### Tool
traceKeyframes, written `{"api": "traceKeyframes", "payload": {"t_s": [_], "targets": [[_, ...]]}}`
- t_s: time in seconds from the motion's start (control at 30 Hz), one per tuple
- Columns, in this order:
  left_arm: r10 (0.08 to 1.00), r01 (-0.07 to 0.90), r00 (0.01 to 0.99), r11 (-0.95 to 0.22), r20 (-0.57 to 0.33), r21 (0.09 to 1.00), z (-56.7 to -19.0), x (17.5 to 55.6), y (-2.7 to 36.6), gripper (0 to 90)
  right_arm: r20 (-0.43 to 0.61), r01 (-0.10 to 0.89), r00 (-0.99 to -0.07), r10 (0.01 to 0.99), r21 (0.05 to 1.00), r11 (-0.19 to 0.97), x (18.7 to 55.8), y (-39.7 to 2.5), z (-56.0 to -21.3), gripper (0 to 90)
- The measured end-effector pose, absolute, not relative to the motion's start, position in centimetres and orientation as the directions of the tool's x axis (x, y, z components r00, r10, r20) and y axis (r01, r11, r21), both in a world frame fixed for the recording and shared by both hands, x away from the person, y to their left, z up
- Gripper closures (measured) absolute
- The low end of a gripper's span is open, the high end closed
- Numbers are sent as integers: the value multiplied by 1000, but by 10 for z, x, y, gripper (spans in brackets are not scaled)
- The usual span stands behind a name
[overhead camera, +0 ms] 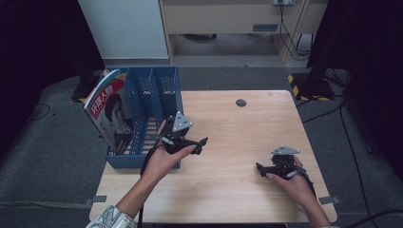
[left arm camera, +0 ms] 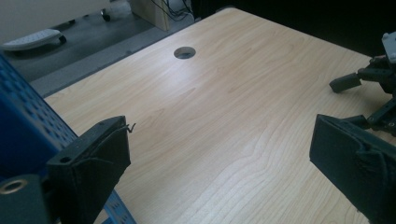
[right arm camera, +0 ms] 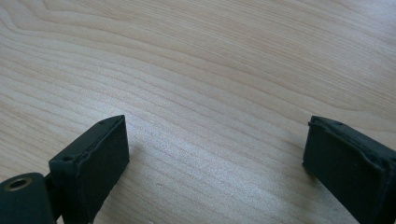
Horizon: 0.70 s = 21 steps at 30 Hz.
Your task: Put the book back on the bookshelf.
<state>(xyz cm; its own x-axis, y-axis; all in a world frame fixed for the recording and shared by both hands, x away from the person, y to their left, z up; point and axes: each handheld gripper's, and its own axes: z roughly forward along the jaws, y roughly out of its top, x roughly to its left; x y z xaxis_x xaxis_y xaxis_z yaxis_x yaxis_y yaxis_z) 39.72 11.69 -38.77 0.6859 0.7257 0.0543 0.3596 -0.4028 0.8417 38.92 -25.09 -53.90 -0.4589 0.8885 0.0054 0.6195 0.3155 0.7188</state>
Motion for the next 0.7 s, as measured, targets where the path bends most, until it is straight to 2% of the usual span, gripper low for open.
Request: {"api": "traceKeyframes", "payload": {"t_s": [0.7], "targets": [[659,380,751,-471,32,796,-430,387,65,47,5,617,-465,885,719,320,389,-251,-539,72]]}}
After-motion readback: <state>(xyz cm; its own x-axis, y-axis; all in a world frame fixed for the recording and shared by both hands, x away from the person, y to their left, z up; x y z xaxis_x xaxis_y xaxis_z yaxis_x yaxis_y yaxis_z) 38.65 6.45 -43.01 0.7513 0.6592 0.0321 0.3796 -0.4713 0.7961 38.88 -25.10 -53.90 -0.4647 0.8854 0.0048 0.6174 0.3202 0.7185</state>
